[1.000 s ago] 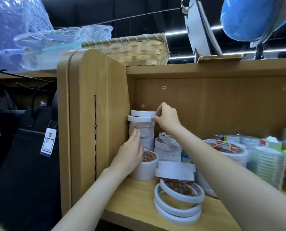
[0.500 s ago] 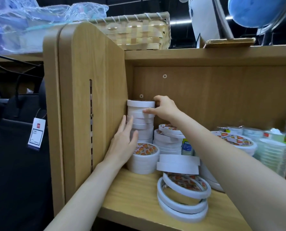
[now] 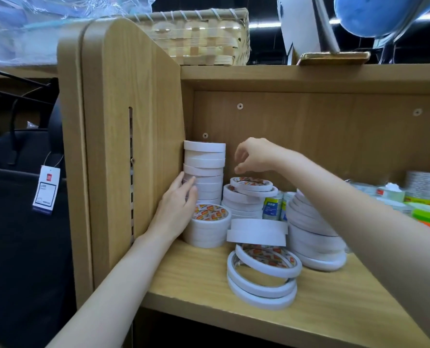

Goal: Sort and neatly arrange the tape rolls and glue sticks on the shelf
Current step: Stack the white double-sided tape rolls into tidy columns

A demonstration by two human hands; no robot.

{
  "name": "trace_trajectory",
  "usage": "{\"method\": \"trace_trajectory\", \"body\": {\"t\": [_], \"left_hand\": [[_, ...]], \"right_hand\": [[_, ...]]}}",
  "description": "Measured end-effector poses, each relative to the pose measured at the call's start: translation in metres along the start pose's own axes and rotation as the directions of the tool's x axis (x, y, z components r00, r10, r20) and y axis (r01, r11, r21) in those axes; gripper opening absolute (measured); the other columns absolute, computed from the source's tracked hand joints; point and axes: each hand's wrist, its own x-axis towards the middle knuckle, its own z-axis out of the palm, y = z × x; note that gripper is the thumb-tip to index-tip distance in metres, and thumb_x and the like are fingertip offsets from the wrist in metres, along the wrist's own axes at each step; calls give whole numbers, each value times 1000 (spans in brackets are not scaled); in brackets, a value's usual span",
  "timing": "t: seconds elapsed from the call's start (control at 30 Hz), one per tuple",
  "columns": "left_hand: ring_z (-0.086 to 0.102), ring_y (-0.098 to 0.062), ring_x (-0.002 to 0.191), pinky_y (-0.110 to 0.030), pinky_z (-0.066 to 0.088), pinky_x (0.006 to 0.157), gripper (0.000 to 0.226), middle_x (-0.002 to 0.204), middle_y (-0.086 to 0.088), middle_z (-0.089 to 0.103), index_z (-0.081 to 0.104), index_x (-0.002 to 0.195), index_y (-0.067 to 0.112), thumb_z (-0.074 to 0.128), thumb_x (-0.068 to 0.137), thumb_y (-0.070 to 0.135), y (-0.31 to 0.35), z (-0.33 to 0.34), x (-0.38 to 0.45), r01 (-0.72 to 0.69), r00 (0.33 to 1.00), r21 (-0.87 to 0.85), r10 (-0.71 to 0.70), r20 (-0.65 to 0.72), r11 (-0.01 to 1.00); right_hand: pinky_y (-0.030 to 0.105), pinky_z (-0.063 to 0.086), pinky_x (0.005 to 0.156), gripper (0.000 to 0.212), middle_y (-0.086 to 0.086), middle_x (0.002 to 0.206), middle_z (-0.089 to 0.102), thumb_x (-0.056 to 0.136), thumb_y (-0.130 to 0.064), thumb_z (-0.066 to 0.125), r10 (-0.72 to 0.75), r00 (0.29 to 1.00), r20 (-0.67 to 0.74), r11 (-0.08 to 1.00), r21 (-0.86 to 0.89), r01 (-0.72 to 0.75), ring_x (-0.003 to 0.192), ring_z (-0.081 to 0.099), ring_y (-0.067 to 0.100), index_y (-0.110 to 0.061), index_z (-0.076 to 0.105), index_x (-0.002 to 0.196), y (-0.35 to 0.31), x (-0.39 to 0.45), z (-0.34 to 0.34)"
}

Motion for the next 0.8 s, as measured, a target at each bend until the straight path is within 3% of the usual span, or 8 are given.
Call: {"method": "trace_trajectory", "body": {"t": [0.1, 0.17, 0.33, 0.4, 0.5, 0.6, 0.8], "left_hand": [[34, -14, 134, -8, 16, 98, 37, 146, -3, 37, 50, 132, 10, 39, 99, 19, 2, 0, -1, -88, 993, 26, 89, -78, 996], [42, -15, 126, -10, 22, 96, 32, 134, -3, 49, 59, 123, 8, 42, 97, 16, 2, 1, -3, -149, 985, 34, 151, -85, 988], [51, -7, 99, -10, 30, 78, 28, 108, 5, 55, 67, 105, 10, 42, 98, 18, 8, -6, -11, -152, 985, -40, 148, -88, 988], [52, -7, 100, -8, 33, 76, 26, 107, 5, 57, 68, 103, 13, 43, 97, 19, 8, -11, -16, -123, 992, -75, 122, -20, 990], [45, -4, 111, -12, 32, 86, 24, 116, 11, 51, 66, 108, 19, 49, 94, 30, 5, -17, -28, -147, 973, -23, 149, 178, 989], [35, -4, 121, -16, 30, 95, 37, 130, 11, 43, 58, 119, 21, 61, 86, 37, 3, -19, -41, -220, 930, 149, 161, 331, 964], [39, -9, 122, -24, 32, 99, 41, 133, 5, 43, 53, 120, 17, 64, 84, 33, 11, -23, -48, -205, 941, 232, 126, 314, 951]], "right_hand": [[36, 51, 88, 40, 1, 114, 62, 80, -29, 71, 44, 959, 279, 972, -234, 23, 102, 60, 22, -19, 61, 117, 15, -19, -16], [38, 51, 86, 42, 2, 112, 62, 77, -26, 74, 73, 932, 354, 942, -330, 52, 100, 60, 23, -18, 61, 115, 22, -26, -11], [32, 44, 66, 20, 10, 98, 63, 76, -13, 73, -44, 977, 208, 957, -272, 101, 82, 54, 22, -12, 64, 94, 28, -24, 5], [28, 40, 61, 17, 5, 86, 60, 77, -13, 72, -93, 988, 121, 967, -227, 119, 78, 52, 20, -10, 67, 93, 28, -27, -1], [24, 39, 61, 18, -2, 77, 58, 76, -16, 74, -159, 987, 31, 969, -185, 162, 75, 53, 16, -10, 69, 92, 24, -34, -17], [20, 37, 58, 11, -11, 68, 55, 77, -21, 74, -222, 974, 45, 966, -129, 226, 65, 50, 5, -18, 67, 85, 14, -50, -29], [15, 34, 52, 9, -14, 63, 52, 77, -20, 73, -263, 949, 175, 939, -179, 293, 59, 47, 1, -20, 67, 83, 5, -85, -29]]}}
